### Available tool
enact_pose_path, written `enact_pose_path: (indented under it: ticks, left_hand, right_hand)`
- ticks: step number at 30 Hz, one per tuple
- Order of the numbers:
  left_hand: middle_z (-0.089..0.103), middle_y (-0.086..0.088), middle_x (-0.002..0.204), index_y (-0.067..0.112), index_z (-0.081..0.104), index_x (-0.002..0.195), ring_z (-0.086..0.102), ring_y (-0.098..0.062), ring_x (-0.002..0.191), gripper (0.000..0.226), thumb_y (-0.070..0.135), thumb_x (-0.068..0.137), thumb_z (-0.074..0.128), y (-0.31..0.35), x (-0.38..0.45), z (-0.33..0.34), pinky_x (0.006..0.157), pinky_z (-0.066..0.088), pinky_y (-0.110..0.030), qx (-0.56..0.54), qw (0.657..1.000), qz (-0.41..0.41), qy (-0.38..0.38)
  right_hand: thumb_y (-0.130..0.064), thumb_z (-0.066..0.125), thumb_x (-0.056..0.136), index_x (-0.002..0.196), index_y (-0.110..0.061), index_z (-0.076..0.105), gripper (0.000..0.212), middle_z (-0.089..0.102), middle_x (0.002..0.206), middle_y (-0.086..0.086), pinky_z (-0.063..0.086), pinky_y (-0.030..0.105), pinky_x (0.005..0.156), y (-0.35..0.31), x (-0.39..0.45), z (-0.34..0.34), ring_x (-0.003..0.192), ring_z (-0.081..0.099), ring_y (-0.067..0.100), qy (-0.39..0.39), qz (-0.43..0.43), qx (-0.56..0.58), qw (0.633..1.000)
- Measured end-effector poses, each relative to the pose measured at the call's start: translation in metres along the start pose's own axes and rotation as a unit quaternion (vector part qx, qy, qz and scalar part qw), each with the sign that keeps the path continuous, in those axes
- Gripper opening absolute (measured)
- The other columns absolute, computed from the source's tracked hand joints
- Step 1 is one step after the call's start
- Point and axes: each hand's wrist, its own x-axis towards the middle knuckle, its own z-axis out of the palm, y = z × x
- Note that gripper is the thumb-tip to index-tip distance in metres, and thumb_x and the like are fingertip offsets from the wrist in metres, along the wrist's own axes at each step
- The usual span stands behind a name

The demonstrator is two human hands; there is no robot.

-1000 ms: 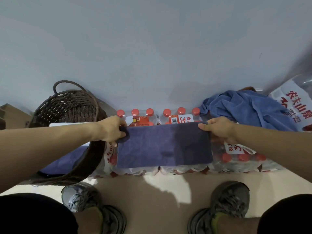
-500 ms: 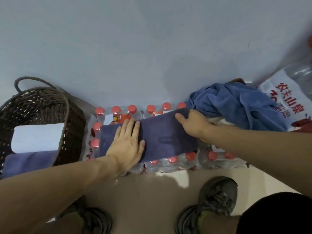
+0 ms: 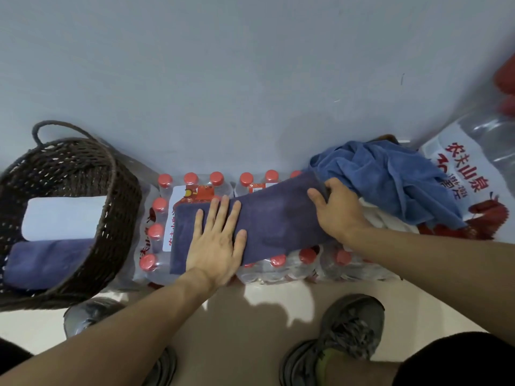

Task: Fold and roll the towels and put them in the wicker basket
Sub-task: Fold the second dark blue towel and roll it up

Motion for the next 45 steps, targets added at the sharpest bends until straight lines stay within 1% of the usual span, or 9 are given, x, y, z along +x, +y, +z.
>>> enact_pose_path:
  ticks: [16, 20, 22, 25, 28, 31, 36, 41, 45]
  left_hand:
    - [-0.020, -0.004, 0.162, 0.018, -0.012, 0.155, -0.026, -0.023, 0.147, 0.067, 0.047, 0.097, 0.004, 0.065, 0.008, 0.016, 0.120, -0.012, -0.050, 0.034, 0.998, 0.043, -0.021]
    - [0.009, -0.003, 0.164, 0.017, 0.014, 0.156, 0.001, -0.018, 0.151, 0.064, 0.035, 0.099, 0.038, 0.051, 0.010, -0.003, 0.123, -0.002, -0.038, -0.173, 0.982, 0.076, -0.003]
    - [0.060, -0.005, 0.132, 0.016, 0.054, 0.132, 0.053, -0.017, 0.124, 0.036, 0.019, 0.096, 0.050, 0.046, 0.005, -0.023, 0.108, 0.039, -0.031, -0.381, 0.921, 0.013, 0.083]
    - [0.067, -0.007, 0.073, 0.011, 0.063, 0.090, 0.062, -0.019, 0.060, 0.018, 0.017, 0.098, 0.049, 0.034, 0.002, -0.050, 0.055, 0.052, -0.027, -0.628, 0.746, -0.196, 0.104]
    - [0.065, -0.011, 0.077, 0.007, 0.065, 0.091, 0.063, -0.024, 0.068, 0.044, 0.047, 0.098, 0.045, 0.017, 0.003, -0.076, 0.058, 0.057, -0.033, -0.746, 0.603, -0.275, -0.063]
    - [0.074, -0.010, 0.090, 0.010, 0.068, 0.103, 0.071, -0.023, 0.079, 0.054, 0.058, 0.094, 0.044, 0.002, 0.003, -0.083, 0.070, 0.060, -0.040, -0.790, 0.556, -0.236, -0.101]
    - [0.065, -0.021, 0.092, 0.001, 0.063, 0.099, 0.063, -0.033, 0.084, 0.031, 0.032, 0.097, 0.058, -0.012, -0.003, -0.059, 0.080, 0.053, -0.045, -0.704, 0.641, -0.307, -0.006]
    - [0.071, -0.015, 0.101, 0.008, 0.062, 0.107, 0.067, -0.033, 0.093, 0.014, 0.016, 0.095, 0.060, -0.022, -0.006, -0.048, 0.086, 0.056, -0.047, -0.581, 0.760, -0.292, -0.009]
    - [0.066, -0.010, 0.113, 0.012, 0.056, 0.119, 0.062, -0.028, 0.103, 0.022, 0.017, 0.099, 0.049, -0.026, 0.000, -0.045, 0.095, 0.050, -0.048, -0.532, 0.796, -0.289, -0.020]
  right_hand:
    - [-0.038, 0.062, 0.092, 0.074, -0.024, 0.047, 0.027, 0.056, 0.068, -0.009, 0.034, 0.015, 0.053, -0.027, -0.001, -0.017, 0.062, 0.051, 0.002, 0.027, -0.034, 0.043, 0.998]
    - [-0.034, 0.067, 0.087, 0.076, -0.028, 0.050, 0.020, 0.059, 0.067, -0.013, 0.038, 0.008, 0.053, -0.057, -0.011, 0.000, 0.061, 0.056, -0.004, -0.030, -0.059, 0.087, 0.994]
    - [-0.031, 0.069, 0.084, 0.079, -0.029, 0.054, 0.017, 0.061, 0.069, -0.014, 0.040, 0.011, 0.056, -0.068, -0.015, 0.009, 0.061, 0.056, -0.005, -0.069, -0.066, 0.087, 0.992]
    - [-0.027, 0.071, 0.083, 0.084, -0.027, 0.056, 0.015, 0.061, 0.068, -0.012, 0.043, 0.021, 0.061, -0.081, -0.024, 0.026, 0.064, 0.056, 0.000, -0.116, -0.071, 0.093, 0.986]
    - [-0.022, 0.071, 0.084, 0.077, -0.026, 0.056, 0.017, 0.061, 0.058, -0.013, 0.044, 0.016, 0.059, -0.093, -0.037, 0.043, 0.061, 0.058, -0.001, -0.169, -0.081, 0.102, 0.977]
    - [-0.015, 0.074, 0.081, 0.070, -0.016, 0.059, 0.018, 0.060, 0.053, -0.010, 0.054, 0.026, 0.063, -0.109, -0.044, 0.056, 0.064, 0.062, 0.006, -0.243, -0.110, 0.075, 0.961]
    - [-0.007, 0.083, 0.072, 0.092, -0.015, 0.056, 0.034, 0.061, 0.082, 0.000, 0.061, 0.039, 0.072, -0.127, -0.047, 0.067, 0.075, 0.068, 0.024, -0.409, -0.065, 0.053, 0.909]
    - [-0.016, 0.078, 0.077, 0.102, -0.023, 0.060, 0.032, 0.055, 0.095, -0.006, 0.041, 0.019, 0.067, -0.105, -0.030, 0.065, 0.087, 0.056, 0.014, -0.244, -0.197, -0.143, 0.939]
    - [-0.036, 0.080, 0.077, 0.116, -0.026, 0.058, 0.046, 0.046, 0.100, -0.010, 0.036, 0.024, 0.076, -0.093, -0.020, 0.063, 0.092, 0.050, 0.012, -0.265, -0.302, -0.189, 0.896]
